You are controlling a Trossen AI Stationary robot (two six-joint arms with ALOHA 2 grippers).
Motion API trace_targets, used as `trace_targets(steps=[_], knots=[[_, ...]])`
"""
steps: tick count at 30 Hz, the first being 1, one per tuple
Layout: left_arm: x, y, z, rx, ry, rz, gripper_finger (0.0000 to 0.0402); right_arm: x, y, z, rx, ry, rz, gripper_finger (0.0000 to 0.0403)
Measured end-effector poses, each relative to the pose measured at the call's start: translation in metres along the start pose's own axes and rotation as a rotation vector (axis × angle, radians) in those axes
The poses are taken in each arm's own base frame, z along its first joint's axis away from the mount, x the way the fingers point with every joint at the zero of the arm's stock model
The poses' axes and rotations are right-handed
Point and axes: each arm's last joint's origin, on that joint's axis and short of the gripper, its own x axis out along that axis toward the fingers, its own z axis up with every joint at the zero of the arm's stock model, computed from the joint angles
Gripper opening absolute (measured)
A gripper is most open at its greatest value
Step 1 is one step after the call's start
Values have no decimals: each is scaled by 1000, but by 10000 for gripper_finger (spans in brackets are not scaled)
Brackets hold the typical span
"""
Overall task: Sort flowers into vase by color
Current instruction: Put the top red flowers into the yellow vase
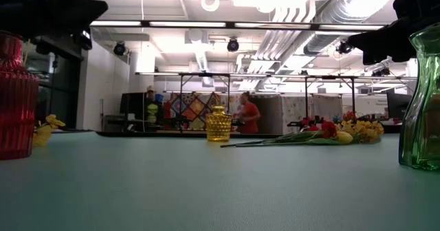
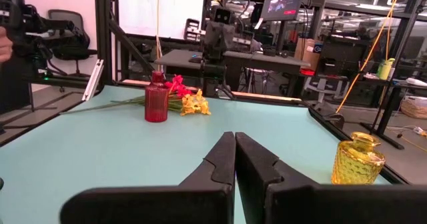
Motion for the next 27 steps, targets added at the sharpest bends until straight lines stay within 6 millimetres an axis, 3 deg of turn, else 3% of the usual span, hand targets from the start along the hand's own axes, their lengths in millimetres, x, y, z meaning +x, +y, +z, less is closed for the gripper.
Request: trace_targets(steps=[7,11,15,21,27], knots=[[31,2,21,63,148,147,1,0,0,0,0,0,0,0],[73,3,25,120,301,224,1,0,0,0,0,0,0,0],[130,6,23,234,444,250,1,0,0,0,0,0,0,0],[210,27,-9,276,661,297,7,0,0,0,0,1,1,0],[270,48,-43,198,732,264,59,0,0,0,0,3,1,0]])
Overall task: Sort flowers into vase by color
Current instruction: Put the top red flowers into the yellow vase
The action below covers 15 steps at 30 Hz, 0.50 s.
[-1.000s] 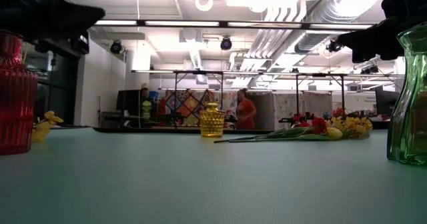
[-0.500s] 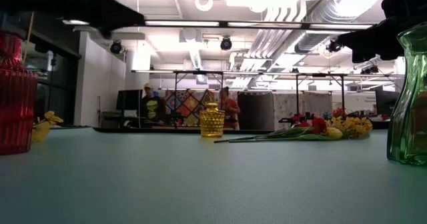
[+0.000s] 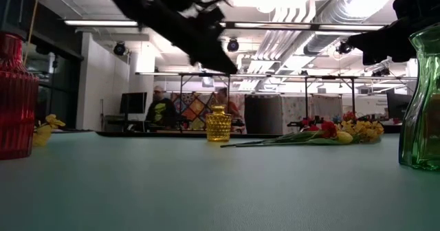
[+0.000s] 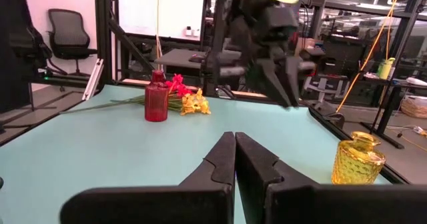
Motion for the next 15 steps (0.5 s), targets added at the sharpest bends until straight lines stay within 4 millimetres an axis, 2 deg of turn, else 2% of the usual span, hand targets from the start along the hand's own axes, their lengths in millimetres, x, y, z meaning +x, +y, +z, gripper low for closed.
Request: trace_targets(steps=[3,9,15], knots=[[29,-1,5,1,22,1,97,0,0,0,0,0,0,0],[79,-4,1,14,136,5,172,0,0,0,0,0,0,0],[123,2,-11,8,248,57,201,0,0,0,0,0,0,0]])
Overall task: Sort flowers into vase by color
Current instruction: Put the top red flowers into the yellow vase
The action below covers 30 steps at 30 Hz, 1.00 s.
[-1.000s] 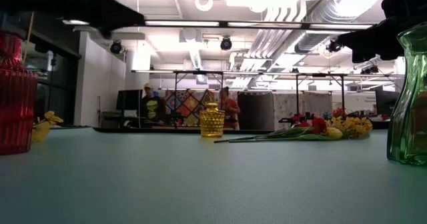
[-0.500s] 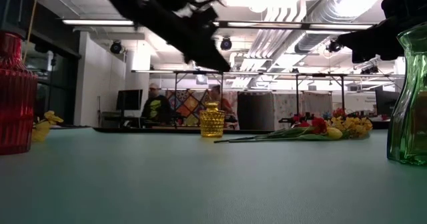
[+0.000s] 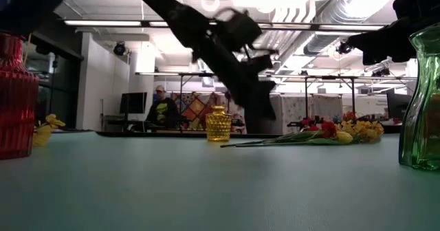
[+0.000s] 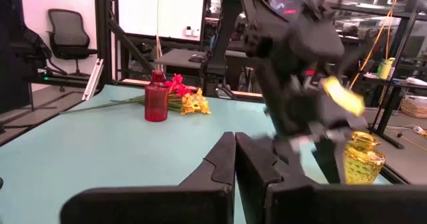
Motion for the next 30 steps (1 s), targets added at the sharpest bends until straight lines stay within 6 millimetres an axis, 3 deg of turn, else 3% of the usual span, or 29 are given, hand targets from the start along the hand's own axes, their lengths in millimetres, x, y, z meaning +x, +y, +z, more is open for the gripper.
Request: trace_targets(steps=[7,18,30], knots=[[29,9,-7,-35,129,23,200,0,0,0,0,0,0,0],[10,8,1,-68,184,-109,200,0,0,-1,0,9,2,0],[17,4,-14,-66,289,-103,200,0,0,-1,0,16,2,0]])
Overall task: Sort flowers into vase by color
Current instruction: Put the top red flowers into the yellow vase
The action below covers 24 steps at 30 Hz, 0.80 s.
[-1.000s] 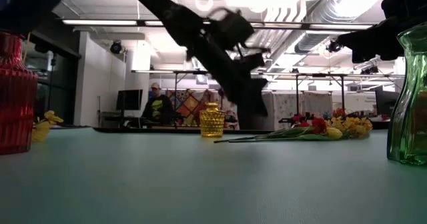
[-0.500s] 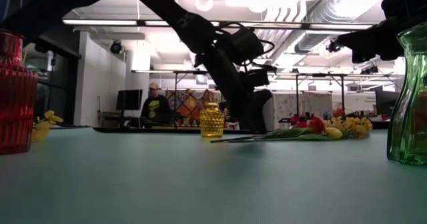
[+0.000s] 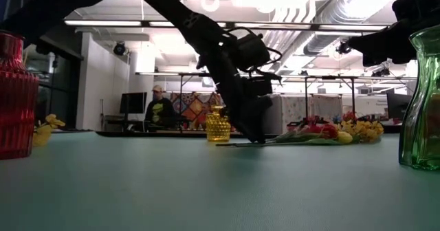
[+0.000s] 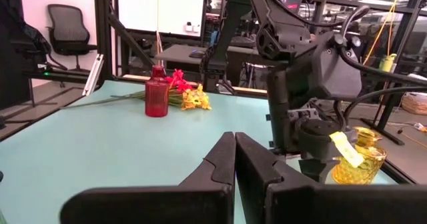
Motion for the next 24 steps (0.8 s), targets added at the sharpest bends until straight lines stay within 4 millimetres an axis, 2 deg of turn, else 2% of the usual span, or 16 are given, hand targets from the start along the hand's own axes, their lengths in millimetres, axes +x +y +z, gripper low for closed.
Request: trace_targets(steps=[18,21,24], knots=[[-5,7,-7,17,84,3,195,0,0,0,0,-1,0,0],[-6,5,-8,50,90,-1,159,0,0,0,0,0,0,0],[-9,0,-8,119,115,49,79,0,0,0,0,-1,0,0]])
